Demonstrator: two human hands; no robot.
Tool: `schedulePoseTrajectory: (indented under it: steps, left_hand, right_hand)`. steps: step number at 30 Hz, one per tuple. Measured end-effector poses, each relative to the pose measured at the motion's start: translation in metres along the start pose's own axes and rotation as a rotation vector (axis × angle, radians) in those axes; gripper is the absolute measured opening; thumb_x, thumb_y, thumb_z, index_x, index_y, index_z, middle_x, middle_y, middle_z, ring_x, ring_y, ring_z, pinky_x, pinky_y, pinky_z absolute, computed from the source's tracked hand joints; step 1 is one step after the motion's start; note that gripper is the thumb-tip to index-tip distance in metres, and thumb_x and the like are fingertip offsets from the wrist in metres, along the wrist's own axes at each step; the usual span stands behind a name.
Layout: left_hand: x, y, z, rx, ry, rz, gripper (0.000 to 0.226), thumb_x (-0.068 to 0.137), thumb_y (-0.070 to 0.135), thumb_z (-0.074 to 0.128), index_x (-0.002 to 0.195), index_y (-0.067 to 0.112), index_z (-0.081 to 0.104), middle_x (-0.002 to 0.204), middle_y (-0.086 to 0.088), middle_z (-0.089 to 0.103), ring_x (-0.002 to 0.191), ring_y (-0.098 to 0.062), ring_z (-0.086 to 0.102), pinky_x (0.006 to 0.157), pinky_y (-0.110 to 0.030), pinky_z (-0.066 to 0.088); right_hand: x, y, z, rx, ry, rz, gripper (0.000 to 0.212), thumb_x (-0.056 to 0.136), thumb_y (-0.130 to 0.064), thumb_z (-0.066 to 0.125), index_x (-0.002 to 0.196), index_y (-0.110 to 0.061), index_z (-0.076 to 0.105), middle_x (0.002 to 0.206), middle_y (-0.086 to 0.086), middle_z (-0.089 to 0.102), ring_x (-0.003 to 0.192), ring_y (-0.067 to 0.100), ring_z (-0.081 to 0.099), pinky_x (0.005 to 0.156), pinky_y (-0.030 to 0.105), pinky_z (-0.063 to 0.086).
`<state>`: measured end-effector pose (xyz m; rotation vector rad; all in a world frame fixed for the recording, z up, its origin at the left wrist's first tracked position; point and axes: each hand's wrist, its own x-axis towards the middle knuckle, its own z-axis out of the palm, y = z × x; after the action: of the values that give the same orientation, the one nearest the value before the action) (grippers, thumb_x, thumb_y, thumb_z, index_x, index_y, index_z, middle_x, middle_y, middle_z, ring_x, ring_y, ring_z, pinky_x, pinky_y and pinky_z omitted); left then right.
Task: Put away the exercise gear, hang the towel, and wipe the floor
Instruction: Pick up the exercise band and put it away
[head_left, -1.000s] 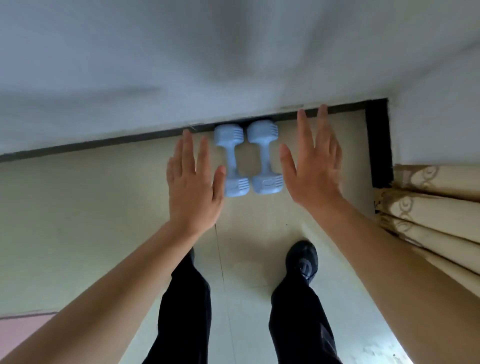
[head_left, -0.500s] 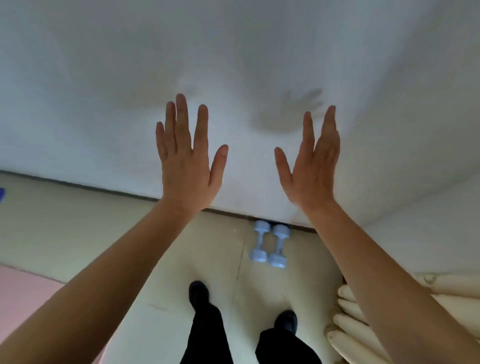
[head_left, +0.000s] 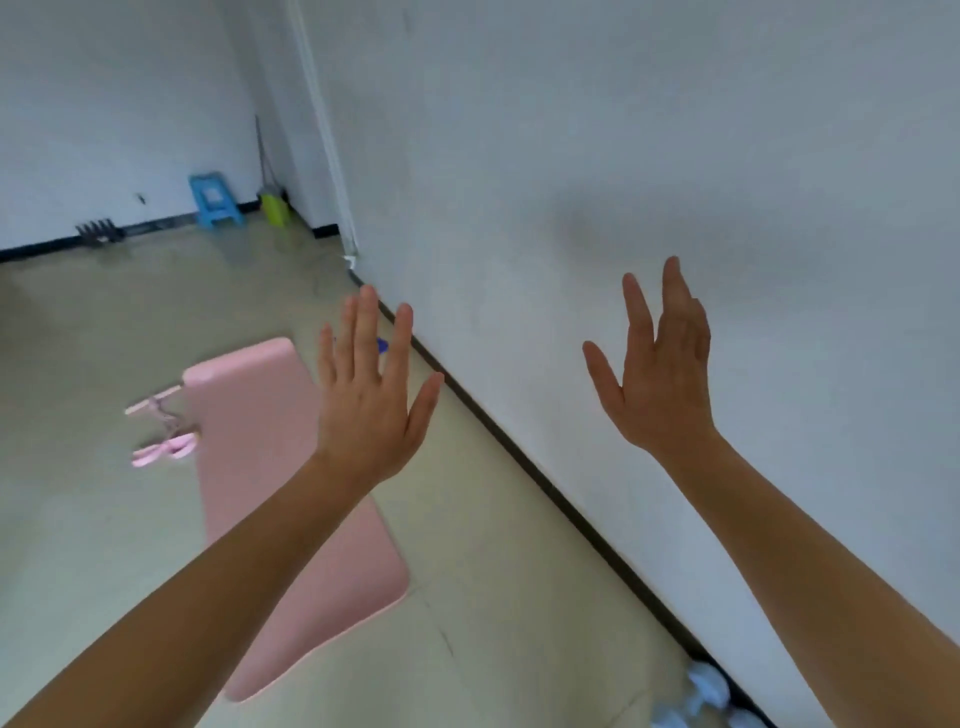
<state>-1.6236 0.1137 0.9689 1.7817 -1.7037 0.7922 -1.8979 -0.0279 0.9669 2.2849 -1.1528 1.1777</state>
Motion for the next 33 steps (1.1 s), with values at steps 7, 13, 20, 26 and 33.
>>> schedulePoseTrajectory:
  steps: [7, 13, 20, 26, 33]
  left_hand:
    - [-0.139, -0.249, -0.153, 0.310, -0.059, -0.258, 0.070, 0.102, 0.048, 0.035, 0.155, 0.003, 0.022, 0.160, -0.029, 0.011, 0.150, -0.044, 0.007, 0.115, -0.065, 0.018]
    - [-0.206, -0.387, -0.232, 0.444, -0.090, -0.375, 0.070, 0.100, 0.045, 0.043, 0.153, 0.003, 0.027, 0.161, -0.026, 0.015, 0.150, -0.043, 0.011, 0.115, -0.064, 0.018]
    - [-0.252, -0.525, -0.223, 0.525, -0.194, -0.518, 0.071, 0.099, 0.047, 0.040, 0.155, 0.005, 0.024, 0.162, -0.025, 0.012, 0.150, -0.042, 0.010, 0.117, -0.063, 0.016]
    - [-0.221, -0.672, -0.206, 0.618, -0.273, -0.592, 0.072, 0.100, 0.051, 0.033, 0.155, 0.007, 0.023, 0.162, -0.023, 0.011, 0.150, -0.041, 0.011, 0.117, -0.061, 0.016]
    - [-0.173, -0.834, -0.219, 0.676, -0.169, -0.616, 0.069, 0.098, 0.048, 0.041, 0.151, 0.005, 0.032, 0.161, -0.024, 0.017, 0.149, -0.041, 0.016, 0.115, -0.063, 0.021]
  right_hand:
    - [0.024, -0.323, 0.093, 0.275, -0.144, -0.203, 0.069, 0.104, -0.047, 0.044, 0.159, -0.011, 0.023, 0.165, 0.025, 0.007, 0.152, 0.041, 0.017, 0.120, 0.057, 0.020]
    - [0.039, -0.518, 0.144, 0.383, -0.240, -0.383, 0.069, 0.100, -0.046, 0.051, 0.156, -0.012, 0.029, 0.162, 0.029, 0.017, 0.147, 0.044, 0.026, 0.117, 0.057, 0.025]
    - [0.057, -0.660, 0.240, 0.503, -0.307, -0.442, 0.074, 0.099, -0.044, 0.055, 0.158, -0.013, 0.024, 0.162, 0.027, 0.016, 0.145, 0.045, 0.026, 0.118, 0.057, 0.026]
    - [0.134, -0.773, 0.345, 0.555, -0.396, -0.395, 0.070, 0.098, -0.046, 0.050, 0.155, -0.013, 0.027, 0.158, 0.030, 0.024, 0.141, 0.045, 0.032, 0.115, 0.058, 0.026]
    - [0.248, -0.920, 0.429, 0.606, -0.411, -0.360, 0.072, 0.097, -0.049, 0.041, 0.156, -0.011, 0.026, 0.159, 0.029, 0.023, 0.141, 0.045, 0.032, 0.116, 0.056, 0.028]
